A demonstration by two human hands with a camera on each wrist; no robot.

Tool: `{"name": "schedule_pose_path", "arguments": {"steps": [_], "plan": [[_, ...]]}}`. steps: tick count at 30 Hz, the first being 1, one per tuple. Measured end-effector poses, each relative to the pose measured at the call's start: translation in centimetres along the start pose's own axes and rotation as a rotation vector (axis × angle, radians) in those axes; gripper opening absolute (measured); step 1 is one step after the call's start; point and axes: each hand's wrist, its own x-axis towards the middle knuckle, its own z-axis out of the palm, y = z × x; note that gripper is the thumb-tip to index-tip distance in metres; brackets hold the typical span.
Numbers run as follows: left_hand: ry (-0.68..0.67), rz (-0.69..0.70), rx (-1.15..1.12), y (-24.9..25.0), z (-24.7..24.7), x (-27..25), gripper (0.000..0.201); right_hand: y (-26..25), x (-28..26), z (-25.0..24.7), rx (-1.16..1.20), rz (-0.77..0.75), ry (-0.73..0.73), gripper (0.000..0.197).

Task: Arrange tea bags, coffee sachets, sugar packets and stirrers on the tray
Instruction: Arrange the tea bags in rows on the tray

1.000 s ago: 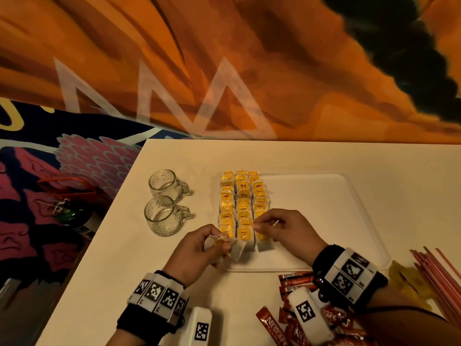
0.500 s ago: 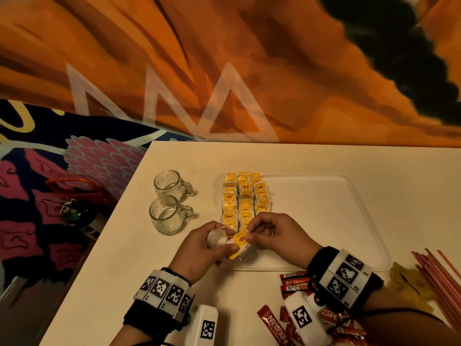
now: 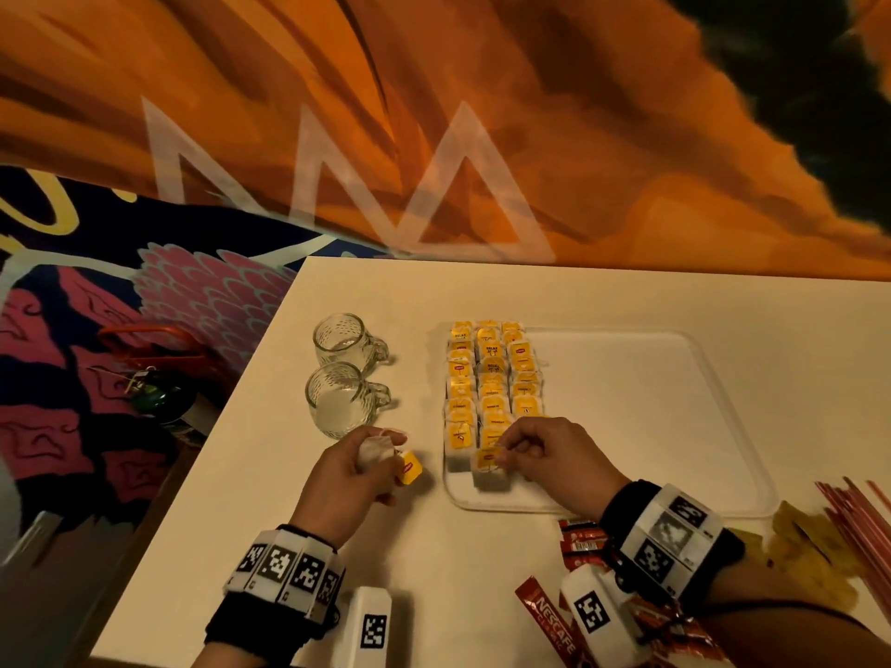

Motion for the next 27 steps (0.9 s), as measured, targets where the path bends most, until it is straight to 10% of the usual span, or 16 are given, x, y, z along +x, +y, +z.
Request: {"name": "schedule_pose_path", "arguments": {"steps": [19,27], "plan": [[-0.16,-0.15,-0.173,-1.4,-0.1,0.7,0.043,-1.0,1.7,3.2,-0.018,0.036,0.135,0.019],[-0.212,-0.152,-0.113,1.1,4.1,2.1,0.037,-2.8,0.8,1.4,0.045,0.022,-0.03,0.011]]}}
